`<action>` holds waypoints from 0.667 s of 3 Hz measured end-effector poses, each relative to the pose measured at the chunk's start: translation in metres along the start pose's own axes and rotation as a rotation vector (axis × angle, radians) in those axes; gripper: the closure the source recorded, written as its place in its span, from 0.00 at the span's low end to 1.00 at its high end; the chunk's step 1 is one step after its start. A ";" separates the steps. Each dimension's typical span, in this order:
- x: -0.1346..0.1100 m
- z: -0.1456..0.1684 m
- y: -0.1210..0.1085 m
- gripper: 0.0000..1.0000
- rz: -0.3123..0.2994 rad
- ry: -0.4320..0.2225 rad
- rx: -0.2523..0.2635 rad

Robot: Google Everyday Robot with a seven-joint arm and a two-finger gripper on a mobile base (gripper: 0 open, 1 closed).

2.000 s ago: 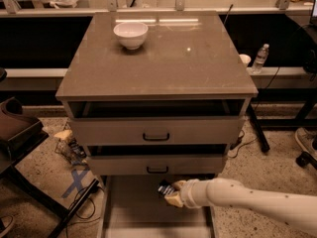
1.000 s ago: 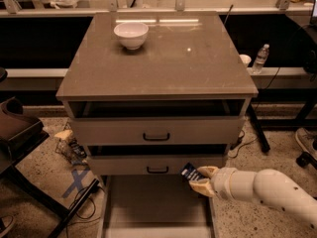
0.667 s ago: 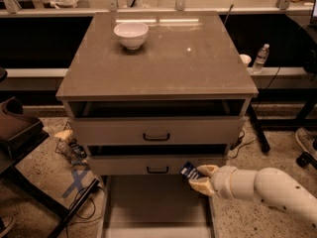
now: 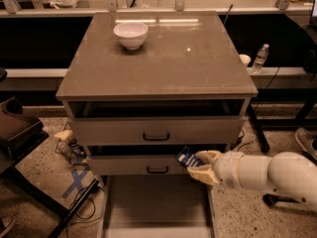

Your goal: Pick rxbar blueberry from bottom drawer and place on counter

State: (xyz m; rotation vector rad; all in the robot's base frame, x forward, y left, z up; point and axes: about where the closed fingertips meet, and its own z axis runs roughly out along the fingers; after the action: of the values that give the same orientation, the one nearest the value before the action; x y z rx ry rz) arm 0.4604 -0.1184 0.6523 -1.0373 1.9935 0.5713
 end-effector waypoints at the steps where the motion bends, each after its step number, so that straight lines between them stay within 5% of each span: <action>1: -0.079 -0.043 0.002 1.00 -0.102 0.023 0.037; 2: -0.151 -0.072 -0.011 1.00 -0.192 0.056 0.093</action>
Offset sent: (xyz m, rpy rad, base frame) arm 0.0631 0.0235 0.2604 -0.2706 -0.2301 0.0481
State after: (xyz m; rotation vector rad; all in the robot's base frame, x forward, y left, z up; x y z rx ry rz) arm 0.4898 -0.1037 0.8167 -1.1822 1.9227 0.3472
